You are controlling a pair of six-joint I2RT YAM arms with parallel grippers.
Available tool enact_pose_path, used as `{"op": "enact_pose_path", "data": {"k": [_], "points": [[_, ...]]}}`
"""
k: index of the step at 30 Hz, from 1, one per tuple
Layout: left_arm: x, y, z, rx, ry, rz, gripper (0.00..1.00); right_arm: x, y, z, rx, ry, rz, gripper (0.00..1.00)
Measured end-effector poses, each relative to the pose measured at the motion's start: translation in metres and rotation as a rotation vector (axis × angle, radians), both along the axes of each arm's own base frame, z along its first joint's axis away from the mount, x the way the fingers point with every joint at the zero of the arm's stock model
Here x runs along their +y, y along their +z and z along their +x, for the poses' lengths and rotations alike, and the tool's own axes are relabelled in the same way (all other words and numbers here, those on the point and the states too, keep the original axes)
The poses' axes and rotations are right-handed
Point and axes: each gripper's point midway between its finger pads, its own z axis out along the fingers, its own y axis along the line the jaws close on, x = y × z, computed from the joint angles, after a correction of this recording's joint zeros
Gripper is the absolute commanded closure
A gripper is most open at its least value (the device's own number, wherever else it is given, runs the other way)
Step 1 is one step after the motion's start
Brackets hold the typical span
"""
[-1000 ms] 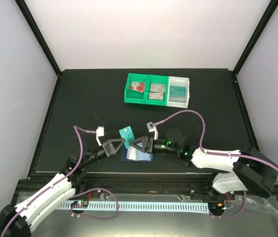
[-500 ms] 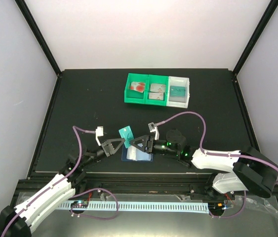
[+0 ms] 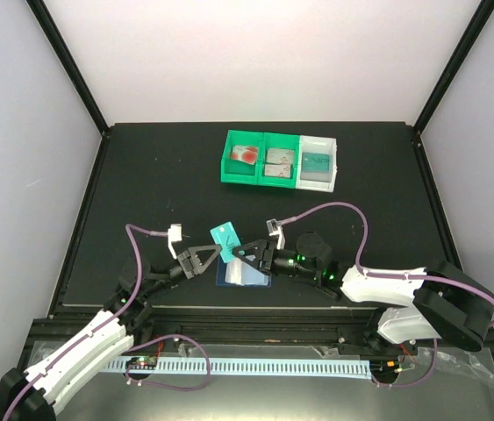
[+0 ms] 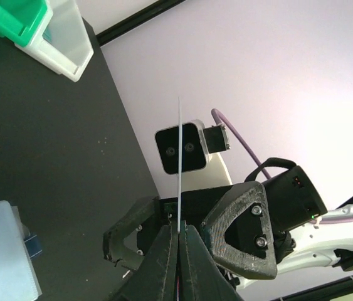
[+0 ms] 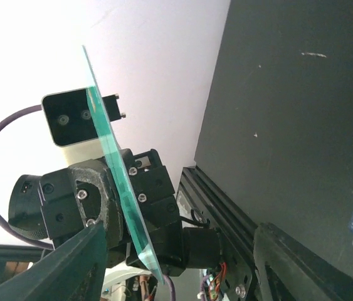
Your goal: Take the credit cards out of the card holder
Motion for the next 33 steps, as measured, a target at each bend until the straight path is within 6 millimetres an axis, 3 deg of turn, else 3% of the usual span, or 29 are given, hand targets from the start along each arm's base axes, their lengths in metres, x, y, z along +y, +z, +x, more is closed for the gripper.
{"op": "enact_pose_path", "data": {"k": [9,11,18,22,26,33], "points": [[-0.001,0.002,-0.003,0.011,-0.017,-0.028,0.98,0.001,0.012,0.000,-0.046,0.005,0.038,0.90],[-0.002,0.001,-0.004,0.015,-0.023,-0.028,0.94,0.002,0.014,0.000,-0.053,0.008,0.044,0.99],[-0.003,-0.004,-0.007,0.023,-0.042,-0.018,0.65,-0.002,0.027,-0.007,-0.158,0.042,0.045,0.99],[-0.004,-0.009,-0.014,0.012,-0.068,0.018,0.56,-0.009,0.031,-0.017,-0.246,0.090,-0.002,0.99],[-0.005,-0.007,-0.022,-0.019,-0.107,0.080,0.52,-0.015,0.031,-0.035,-0.341,0.188,-0.073,0.99],[-0.010,0.014,-0.042,-0.143,-0.218,0.171,0.52,-0.030,0.041,-0.070,-0.507,0.393,-0.144,0.99]]}}
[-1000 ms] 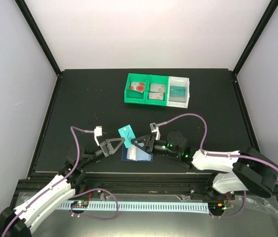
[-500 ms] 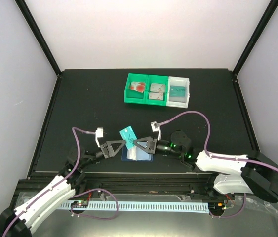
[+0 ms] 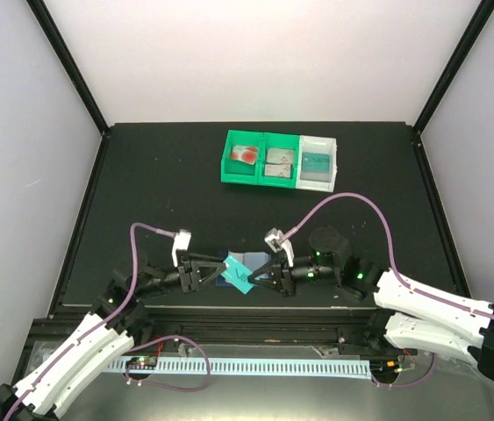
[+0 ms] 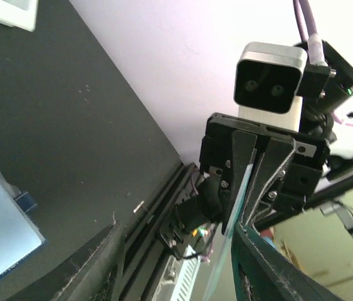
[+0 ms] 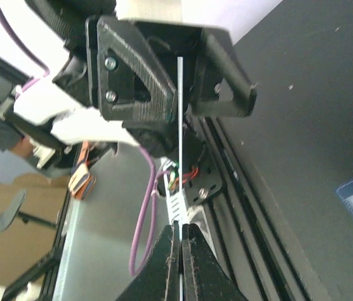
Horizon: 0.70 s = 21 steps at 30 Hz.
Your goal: Take the credit cards out of the card holder
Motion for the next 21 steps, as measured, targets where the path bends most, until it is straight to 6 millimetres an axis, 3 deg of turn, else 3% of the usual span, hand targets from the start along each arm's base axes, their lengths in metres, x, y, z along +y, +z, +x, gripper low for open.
{"op": "enact_pose_path", "data": {"k": [6,14,19,21], "points": [[-0.008,-0.001,-0.019,-0.041,-0.143,0.037,0.62,-0.010,-0.006,-0.020,-0.046,0.116,-0.063,0.98],[-0.014,-0.007,-0.033,-0.029,-0.259,0.062,0.98,-0.014,-0.020,-0.028,-0.046,0.171,-0.106,0.95],[-0.016,-0.007,-0.037,-0.030,-0.298,0.059,0.98,-0.015,-0.024,-0.028,-0.042,0.167,-0.124,0.90],[-0.017,-0.006,-0.037,-0.034,-0.304,0.054,0.99,-0.015,-0.026,-0.025,-0.046,0.153,-0.133,0.82]]}}
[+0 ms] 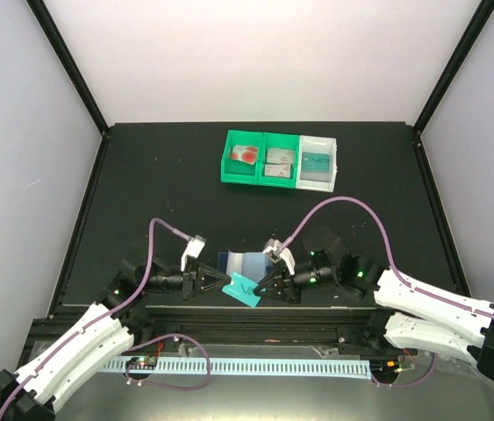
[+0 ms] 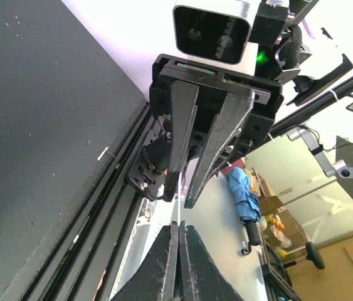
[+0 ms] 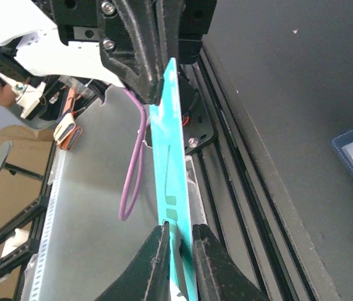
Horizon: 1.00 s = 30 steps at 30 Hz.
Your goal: Take the credit cards out of the card holder
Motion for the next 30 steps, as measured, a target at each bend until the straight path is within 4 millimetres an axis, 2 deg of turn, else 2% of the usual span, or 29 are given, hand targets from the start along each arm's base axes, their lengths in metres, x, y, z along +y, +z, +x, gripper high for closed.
{"op": "enact_pose_path", "data": {"k": [6,11,15,19,24,30], "points": [[0.000,0.005,0.004,-0.006,0.023,-0.016,0.98,-0.001,0.005,0.013,-0.015,-0.090,0.004,0.51],[0.002,0.006,0.019,0.024,0.122,-0.056,0.98,-0.003,0.014,0.025,-0.021,-0.186,0.052,0.37],[0.005,0.004,0.035,0.071,0.221,-0.090,0.98,-0.003,0.010,0.036,0.032,-0.275,0.080,0.35],[0.009,0.014,0.051,0.083,0.317,-0.140,0.98,-0.003,0.002,0.045,0.126,-0.365,0.118,0.37],[0.018,0.029,0.063,0.073,0.406,-0.215,0.99,-0.002,0.000,0.056,0.224,-0.453,0.188,0.56],[0.024,0.032,0.070,0.098,0.463,-0.266,0.98,0.003,0.019,0.067,0.284,-0.497,0.302,0.59]]}}
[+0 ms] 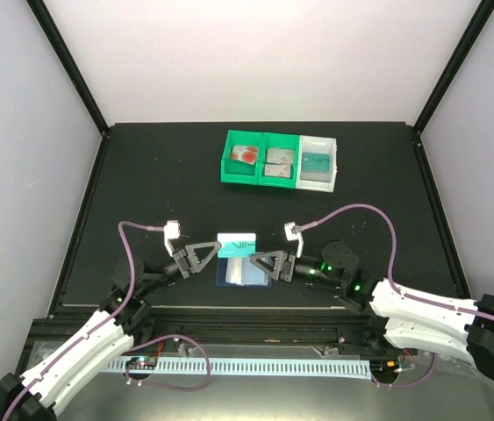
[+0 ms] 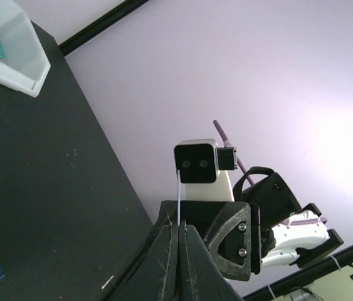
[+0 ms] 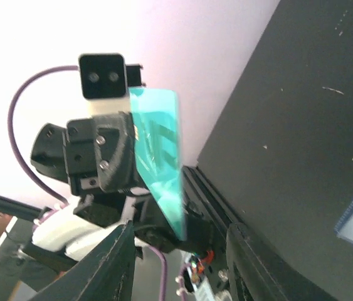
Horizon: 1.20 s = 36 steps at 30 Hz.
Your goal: Take the credit cards out of the card holder
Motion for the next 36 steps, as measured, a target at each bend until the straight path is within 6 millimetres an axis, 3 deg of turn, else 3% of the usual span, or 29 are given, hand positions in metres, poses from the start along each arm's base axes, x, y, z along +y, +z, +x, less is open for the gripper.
{"op": "enact_pose_path", "data": {"k": [4,9,12,14,22,30,36], "points": [[0.002,-0.002,0.003,0.018,0.016,-0.016,0.98,0.004,0.008,0.006,0.028,-0.019,0.056,0.67],[0.002,-0.002,0.003,0.026,0.019,-0.026,0.99,0.008,0.011,0.010,0.056,-0.029,0.090,0.83],[0.002,-0.001,0.003,0.027,0.018,-0.032,0.98,0.007,0.016,0.012,0.064,-0.042,0.112,0.98],[0.002,0.000,0.004,0.028,0.020,-0.036,0.97,0.007,0.018,0.013,0.068,-0.049,0.121,0.99],[0.003,-0.006,0.008,0.048,0.040,-0.021,0.48,0.001,0.020,0.017,0.050,-0.087,0.112,0.99],[0.004,-0.034,0.013,0.119,0.073,0.129,0.03,-0.014,0.011,0.028,-0.029,-0.181,-0.025,0.99],[0.007,-0.045,0.014,0.104,0.087,0.250,0.01,-0.026,0.015,0.047,-0.098,-0.271,-0.169,0.99]]}}
